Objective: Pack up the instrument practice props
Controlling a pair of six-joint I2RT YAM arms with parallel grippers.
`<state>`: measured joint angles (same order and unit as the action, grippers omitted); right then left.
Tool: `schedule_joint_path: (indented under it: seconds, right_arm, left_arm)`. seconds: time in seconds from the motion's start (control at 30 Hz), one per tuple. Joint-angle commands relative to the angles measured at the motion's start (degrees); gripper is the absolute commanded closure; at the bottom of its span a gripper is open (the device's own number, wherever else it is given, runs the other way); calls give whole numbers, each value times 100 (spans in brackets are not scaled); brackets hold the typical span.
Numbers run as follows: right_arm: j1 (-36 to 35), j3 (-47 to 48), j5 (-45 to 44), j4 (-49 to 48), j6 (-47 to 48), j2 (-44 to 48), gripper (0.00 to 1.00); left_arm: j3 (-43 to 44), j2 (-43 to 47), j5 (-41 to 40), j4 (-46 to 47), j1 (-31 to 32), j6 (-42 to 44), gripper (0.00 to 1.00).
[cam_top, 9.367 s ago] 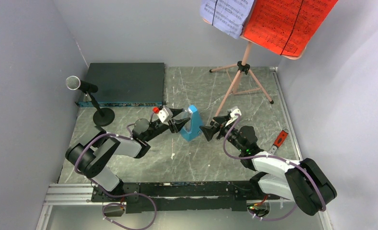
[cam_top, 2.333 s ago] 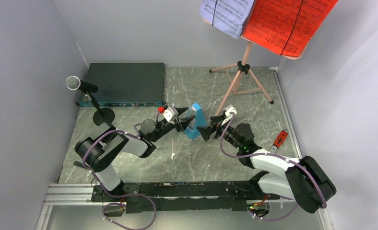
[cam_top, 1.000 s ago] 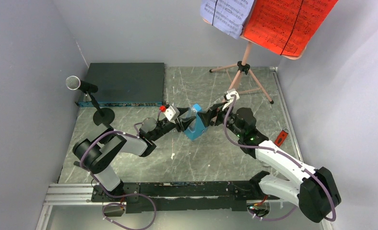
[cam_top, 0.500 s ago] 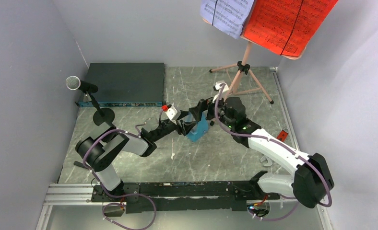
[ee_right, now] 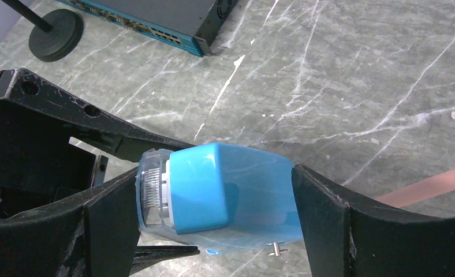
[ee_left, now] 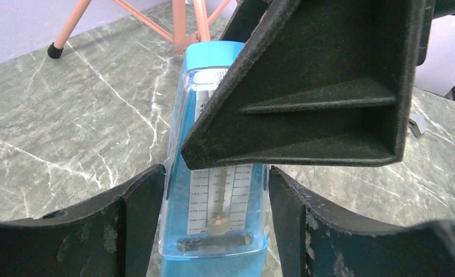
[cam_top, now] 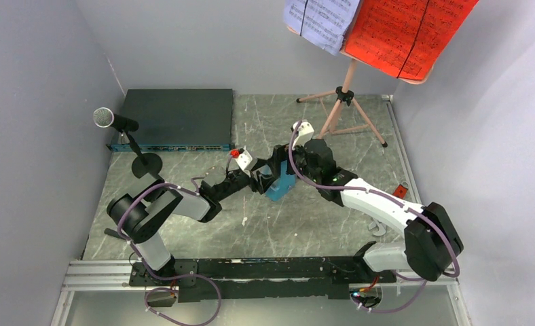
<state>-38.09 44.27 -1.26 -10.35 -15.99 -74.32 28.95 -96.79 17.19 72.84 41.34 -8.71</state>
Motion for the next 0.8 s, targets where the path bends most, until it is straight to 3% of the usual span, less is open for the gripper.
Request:
schedule_joint_path:
  seconds: [0.0,0.33,0.57,0.77]
  right_arm:
    - [3,180,-47,-212,87,-33,10]
    - [3,253,250,-282,167,-196,25]
    - [6,319,306,-277,158,-73,2]
    - [7,422,256,-206,259,67,0]
  left_arm:
    - [-17,162,244,-76,58,-70,30]
    - [-10,376,197,-324,57,23,26]
    - [42,556,33,-712,58,91,25]
    - [62,482,12,-738,54,-62,22]
